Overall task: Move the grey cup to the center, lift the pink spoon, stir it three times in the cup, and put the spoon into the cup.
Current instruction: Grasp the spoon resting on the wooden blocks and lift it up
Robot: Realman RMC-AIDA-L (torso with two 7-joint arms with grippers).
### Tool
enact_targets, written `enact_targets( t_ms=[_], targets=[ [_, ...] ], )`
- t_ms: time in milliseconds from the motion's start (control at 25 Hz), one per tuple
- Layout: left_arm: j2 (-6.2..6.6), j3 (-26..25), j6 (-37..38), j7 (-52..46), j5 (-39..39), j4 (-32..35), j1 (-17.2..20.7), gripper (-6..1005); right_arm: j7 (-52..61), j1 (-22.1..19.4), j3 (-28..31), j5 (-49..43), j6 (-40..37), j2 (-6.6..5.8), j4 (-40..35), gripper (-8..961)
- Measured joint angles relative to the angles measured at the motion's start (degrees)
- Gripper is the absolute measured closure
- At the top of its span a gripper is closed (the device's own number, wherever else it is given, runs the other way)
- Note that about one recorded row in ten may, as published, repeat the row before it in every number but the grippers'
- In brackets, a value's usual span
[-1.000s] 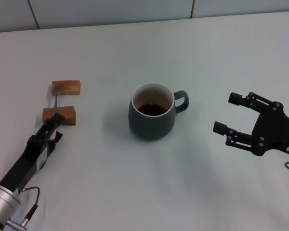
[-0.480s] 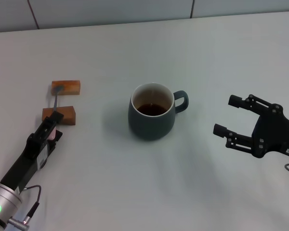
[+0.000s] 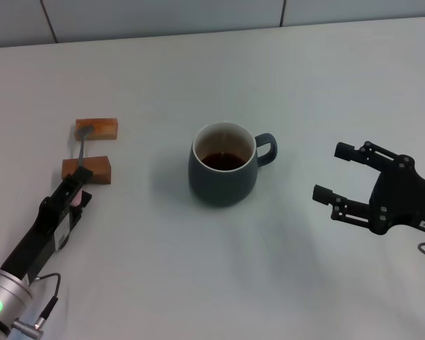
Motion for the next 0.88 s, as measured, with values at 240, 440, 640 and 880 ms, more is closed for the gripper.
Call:
enact_targets(
  t_ms=[240,440,640,880],
  targets=[
    [0.00,-0.38,-0.61,-0.37,0.07,-0.01,-0.05,322,0.52,0.13,0.00,-0.41,-0.06,0.00,-0.04,144],
    [-0.08,-1.11,-1.24,-0.84,-0.08,-0.07,-0.31,367,0.53,0.15,0.01,-0.43,-0.07,0.00,-0.05,145],
    [-0.08,-1.26,-2.12,-0.92,-0.23,-0.17,-0.57,394,0.53,0.16,0.00,-0.43,-0.04,0.00,-0.05,147],
    [-0.07,-1.61,-2.19,-0.93,-0.30,-0.55,-0.59,482,0.53,0.12,0.01,-0.43,-0.11,0.00,-0.06,147]
  ],
)
